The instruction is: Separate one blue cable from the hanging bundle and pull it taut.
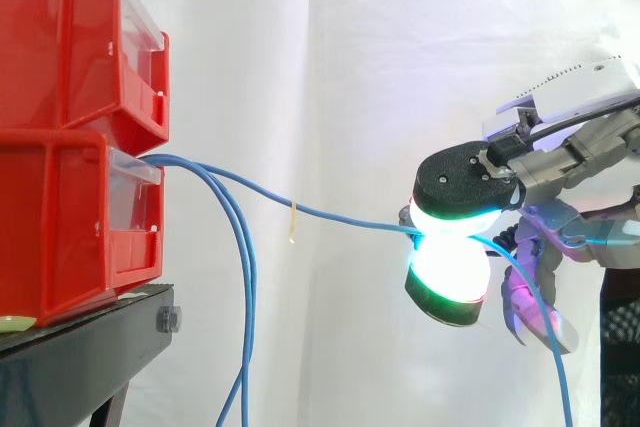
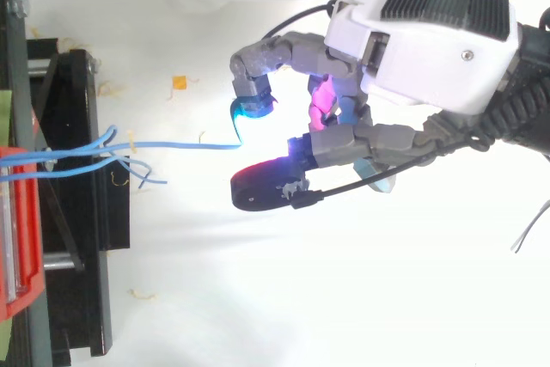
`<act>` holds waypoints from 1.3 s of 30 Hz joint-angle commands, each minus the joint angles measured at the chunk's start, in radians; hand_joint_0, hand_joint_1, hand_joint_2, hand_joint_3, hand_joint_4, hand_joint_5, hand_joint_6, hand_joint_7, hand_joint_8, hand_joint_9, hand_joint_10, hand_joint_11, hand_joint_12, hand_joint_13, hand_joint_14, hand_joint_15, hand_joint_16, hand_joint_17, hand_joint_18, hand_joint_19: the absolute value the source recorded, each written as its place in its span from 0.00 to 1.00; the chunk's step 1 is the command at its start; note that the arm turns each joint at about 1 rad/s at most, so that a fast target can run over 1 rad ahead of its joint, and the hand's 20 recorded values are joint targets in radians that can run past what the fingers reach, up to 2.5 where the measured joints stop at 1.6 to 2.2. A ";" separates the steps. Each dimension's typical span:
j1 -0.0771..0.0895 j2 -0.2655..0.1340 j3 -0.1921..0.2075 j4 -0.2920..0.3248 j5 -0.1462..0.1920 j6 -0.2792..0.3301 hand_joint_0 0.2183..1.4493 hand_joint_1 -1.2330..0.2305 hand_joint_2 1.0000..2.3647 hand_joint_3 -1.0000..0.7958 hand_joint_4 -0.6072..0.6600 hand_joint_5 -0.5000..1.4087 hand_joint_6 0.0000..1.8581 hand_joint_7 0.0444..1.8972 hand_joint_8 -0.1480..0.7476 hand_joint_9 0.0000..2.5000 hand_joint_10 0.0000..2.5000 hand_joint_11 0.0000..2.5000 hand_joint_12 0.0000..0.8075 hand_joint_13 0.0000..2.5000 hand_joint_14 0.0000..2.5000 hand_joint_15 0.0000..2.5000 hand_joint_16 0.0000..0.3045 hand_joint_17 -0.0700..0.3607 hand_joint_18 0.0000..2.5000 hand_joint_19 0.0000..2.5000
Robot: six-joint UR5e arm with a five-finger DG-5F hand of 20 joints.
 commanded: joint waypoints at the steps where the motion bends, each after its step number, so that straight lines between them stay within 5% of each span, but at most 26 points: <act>1: 0.001 0.000 0.000 0.000 0.000 0.000 0.42 0.40 0.01 0.36 0.55 0.33 0.27 0.71 0.32 0.79 0.01 0.28 0.34 0.51 0.01 0.28 0.12 0.35 0.34 0.29; 14: 0.000 0.000 0.000 0.002 0.003 0.011 0.43 0.38 0.01 0.44 0.59 0.34 0.27 0.72 0.29 0.80 0.01 0.28 0.32 0.50 0.01 0.28 0.11 0.34 0.32 0.29; 21: 0.000 0.000 0.000 0.000 0.002 0.107 0.43 0.37 0.01 0.48 0.58 0.34 0.27 0.73 0.28 0.80 0.01 0.27 0.32 0.50 0.01 0.28 0.12 0.35 0.31 0.28; 39: -0.003 0.000 0.000 -0.086 -0.026 0.193 0.43 0.37 0.01 0.49 0.56 0.34 0.27 0.74 0.29 0.81 0.01 0.27 0.32 0.51 0.01 0.28 0.12 0.36 0.32 0.28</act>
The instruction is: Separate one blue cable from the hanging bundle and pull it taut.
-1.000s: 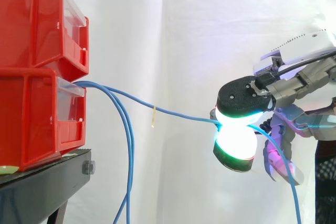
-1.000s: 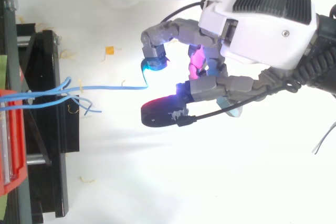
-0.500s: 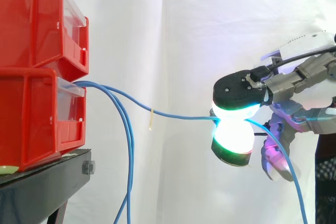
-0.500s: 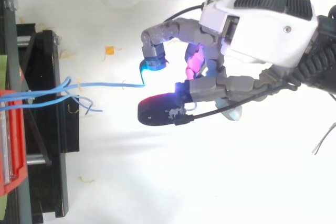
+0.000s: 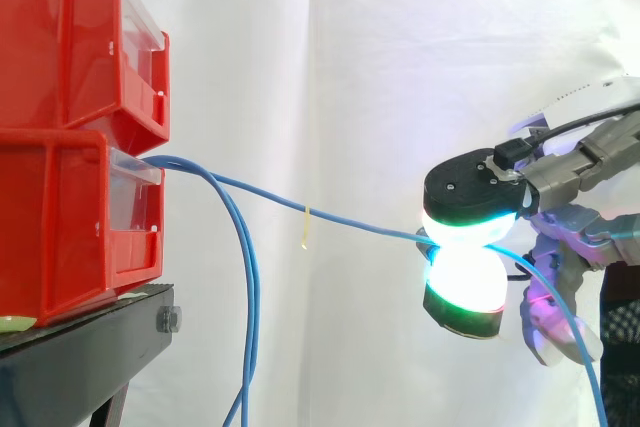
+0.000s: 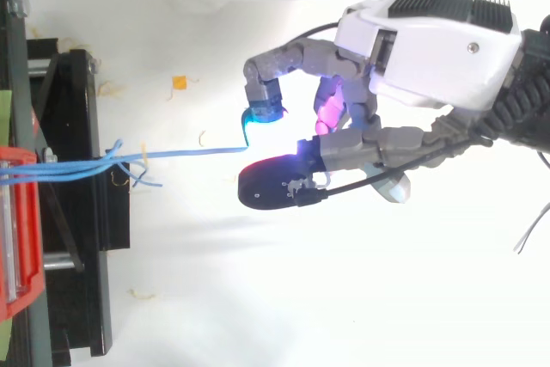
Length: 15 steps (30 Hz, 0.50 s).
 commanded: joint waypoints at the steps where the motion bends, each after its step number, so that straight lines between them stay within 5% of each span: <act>1: -0.002 0.000 0.000 -0.027 -0.013 0.023 0.43 0.37 0.01 0.49 0.57 0.34 0.27 0.74 0.29 0.81 0.01 0.28 0.32 0.51 0.01 0.28 0.12 0.36 0.32 0.28; 7: -0.005 0.000 0.000 -0.070 -0.037 0.053 0.43 0.37 0.01 0.48 0.56 0.34 0.27 0.74 0.29 0.81 0.01 0.27 0.32 0.51 0.01 0.27 0.12 0.36 0.32 0.28; 15: -0.005 0.000 0.000 -0.066 -0.029 0.055 0.43 0.37 0.01 0.49 0.56 0.34 0.27 0.74 0.29 0.80 0.01 0.27 0.32 0.51 0.01 0.28 0.12 0.36 0.32 0.28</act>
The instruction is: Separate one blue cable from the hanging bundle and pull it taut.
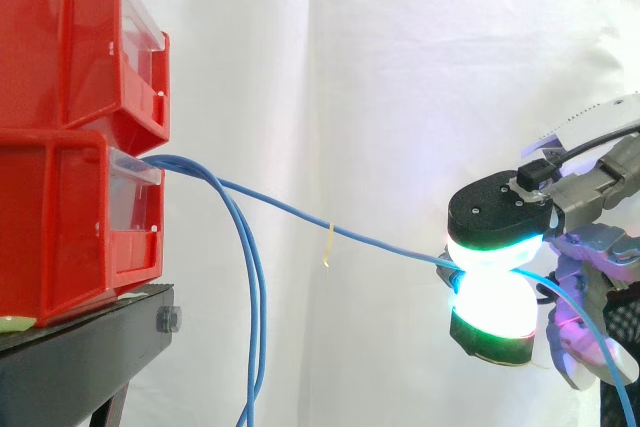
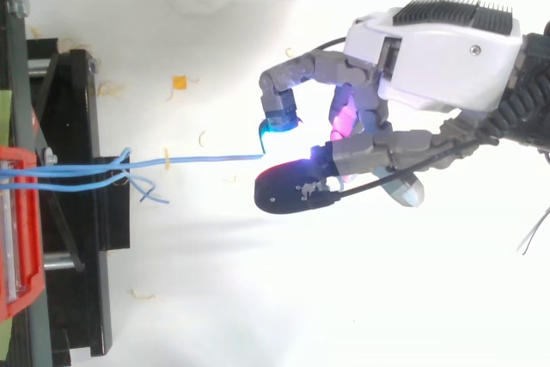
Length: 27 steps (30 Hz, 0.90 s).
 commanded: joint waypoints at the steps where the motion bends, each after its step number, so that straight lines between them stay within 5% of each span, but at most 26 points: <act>1: 0.001 0.000 0.000 -0.002 0.004 -0.002 0.43 0.37 0.01 0.48 0.56 0.34 0.27 0.74 0.30 0.80 0.01 0.27 0.32 0.51 0.01 0.27 0.12 0.36 0.32 0.28; 7: 0.004 0.000 0.005 -0.003 0.000 0.001 0.43 0.37 0.01 0.48 0.56 0.34 0.27 0.74 0.29 0.80 0.01 0.27 0.32 0.51 0.01 0.28 0.12 0.36 0.32 0.28; 17: 0.003 0.000 0.078 -0.051 0.006 0.000 0.43 0.37 0.01 0.48 0.56 0.34 0.27 0.73 0.30 0.80 0.01 0.27 0.32 0.51 0.01 0.27 0.12 0.36 0.32 0.28; 27: 0.001 0.000 0.078 -0.049 0.003 0.000 0.43 0.37 0.01 0.48 0.56 0.34 0.27 0.74 0.29 0.80 0.01 0.27 0.32 0.51 0.01 0.27 0.12 0.36 0.32 0.28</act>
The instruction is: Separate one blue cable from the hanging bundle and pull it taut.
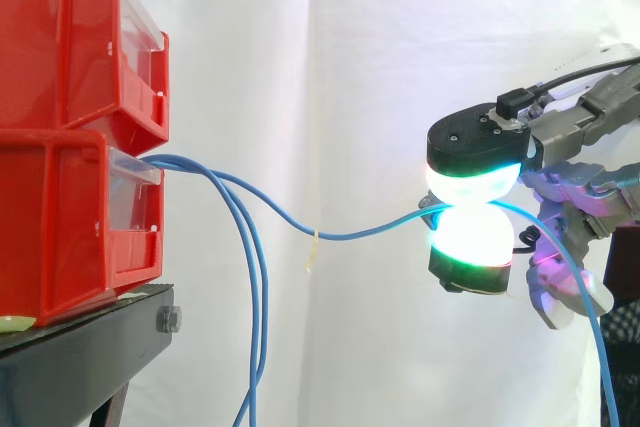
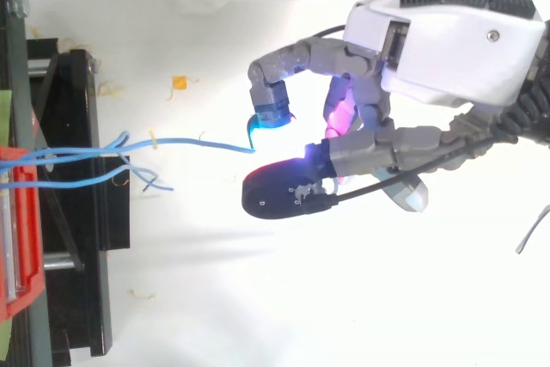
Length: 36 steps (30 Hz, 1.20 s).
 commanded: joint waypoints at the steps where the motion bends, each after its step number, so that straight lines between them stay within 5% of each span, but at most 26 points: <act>1: 0.000 0.000 0.001 0.003 -0.002 0.000 0.42 0.37 0.01 0.49 0.56 0.34 0.27 0.74 0.29 0.80 0.01 0.27 0.32 0.51 0.01 0.28 0.12 0.36 0.32 0.28; 18: 0.004 0.000 0.001 0.006 -0.007 0.002 0.42 0.37 0.01 0.48 0.56 0.34 0.27 0.74 0.29 0.81 0.01 0.27 0.32 0.51 0.01 0.28 0.12 0.36 0.32 0.28; 36: 0.009 0.000 -0.001 0.040 -0.065 0.002 0.43 0.37 0.01 0.48 0.56 0.34 0.27 0.74 0.30 0.80 0.01 0.27 0.32 0.51 0.01 0.28 0.12 0.36 0.32 0.28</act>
